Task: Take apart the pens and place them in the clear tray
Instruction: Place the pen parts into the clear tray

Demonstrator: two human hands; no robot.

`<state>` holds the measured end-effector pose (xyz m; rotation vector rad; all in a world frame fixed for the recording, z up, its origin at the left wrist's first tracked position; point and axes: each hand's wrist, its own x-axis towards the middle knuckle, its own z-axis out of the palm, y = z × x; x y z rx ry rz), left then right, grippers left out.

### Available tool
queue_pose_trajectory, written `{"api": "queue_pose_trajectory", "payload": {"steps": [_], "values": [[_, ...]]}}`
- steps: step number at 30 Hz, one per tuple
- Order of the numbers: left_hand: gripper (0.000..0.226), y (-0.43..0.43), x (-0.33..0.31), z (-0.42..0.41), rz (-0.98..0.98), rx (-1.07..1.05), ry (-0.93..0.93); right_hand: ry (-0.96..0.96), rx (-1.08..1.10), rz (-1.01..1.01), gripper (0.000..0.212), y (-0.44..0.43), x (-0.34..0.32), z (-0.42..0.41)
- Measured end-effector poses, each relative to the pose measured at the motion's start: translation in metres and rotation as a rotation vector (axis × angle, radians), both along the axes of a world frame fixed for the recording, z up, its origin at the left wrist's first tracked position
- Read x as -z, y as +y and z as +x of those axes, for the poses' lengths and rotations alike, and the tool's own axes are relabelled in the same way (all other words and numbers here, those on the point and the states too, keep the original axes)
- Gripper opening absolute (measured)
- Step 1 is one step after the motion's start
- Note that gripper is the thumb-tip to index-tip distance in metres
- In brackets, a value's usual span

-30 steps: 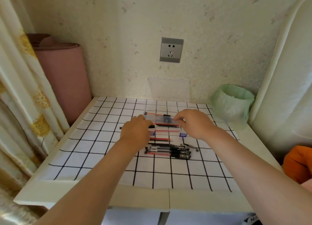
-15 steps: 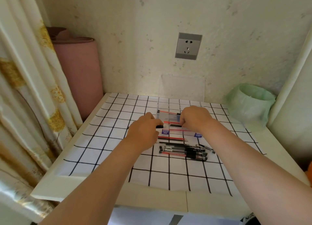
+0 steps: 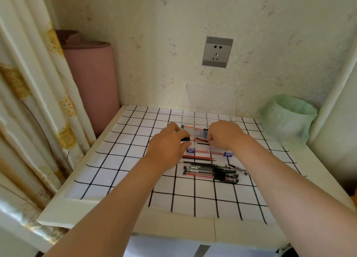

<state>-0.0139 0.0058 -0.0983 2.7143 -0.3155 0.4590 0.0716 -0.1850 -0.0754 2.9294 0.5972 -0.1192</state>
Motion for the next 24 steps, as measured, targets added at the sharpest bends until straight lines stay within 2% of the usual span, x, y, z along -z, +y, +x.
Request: {"api": "queue_pose_trajectory", "payload": {"steps": [5, 7, 10, 16, 20, 24], "values": [[0.036, -0.003, -0.006, 0.000, 0.059, -0.001, -0.019, -0.001, -0.004, 0.197, 0.012, -0.012, -0.006, -0.005], [0.036, -0.005, -0.009, 0.001, 0.079, -0.009, 0.046, -0.032, 0.001, 0.314, 0.008, -0.017, -0.012, -0.010], [0.035, -0.007, -0.013, 0.003, 0.012, 0.031, 0.188, -0.042, -0.026, 0.463, 0.010, -0.023, -0.018, -0.021], [0.030, -0.009, -0.018, -0.003, 0.038, 0.043, 0.217, -0.073, -0.086, 0.518, 0.022, -0.029, -0.018, -0.046], [0.020, -0.006, -0.025, -0.012, -0.009, -0.001, 0.191, -0.079, -0.103, 0.569, 0.023, -0.036, -0.013, -0.059], [0.020, 0.000, -0.027, -0.017, 0.010, -0.031, 0.189, -0.102, -0.119, 0.602, 0.022, -0.043, -0.013, -0.069]]}}
